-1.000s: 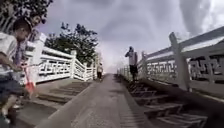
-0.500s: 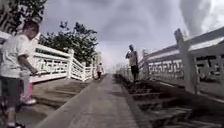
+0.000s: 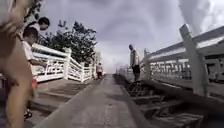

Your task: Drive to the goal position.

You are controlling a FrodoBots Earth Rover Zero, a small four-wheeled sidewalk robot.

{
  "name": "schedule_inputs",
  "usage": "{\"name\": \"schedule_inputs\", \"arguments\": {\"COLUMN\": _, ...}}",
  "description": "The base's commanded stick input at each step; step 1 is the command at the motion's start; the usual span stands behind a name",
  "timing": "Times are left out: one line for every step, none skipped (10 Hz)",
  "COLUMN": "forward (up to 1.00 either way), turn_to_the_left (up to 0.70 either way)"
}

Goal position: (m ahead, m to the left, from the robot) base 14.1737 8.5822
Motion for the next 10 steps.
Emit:
{"name": "schedule_inputs", "arguments": {"forward": 0.45, "turn_to_the_left": 0.0}}
{"name": "schedule_inputs", "arguments": {"forward": 0.45, "turn_to_the_left": 0.0}}
{"name": "schedule_inputs", "arguments": {"forward": 0.45, "turn_to_the_left": 0.0}}
{"name": "schedule_inputs", "arguments": {"forward": 0.45, "turn_to_the_left": 0.0}}
{"name": "schedule_inputs", "arguments": {"forward": 0.45, "turn_to_the_left": 0.0}}
{"name": "schedule_inputs", "arguments": {"forward": 0.45, "turn_to_the_left": 0.0}}
{"name": "schedule_inputs", "arguments": {"forward": 0.45, "turn_to_the_left": 0.0}}
{"name": "schedule_inputs", "arguments": {"forward": 0.45, "turn_to_the_left": 0.0}}
{"name": "schedule_inputs", "arguments": {"forward": 0.45, "turn_to_the_left": 0.0}}
{"name": "schedule_inputs", "arguments": {"forward": 0.45, "turn_to_the_left": 0.0}}
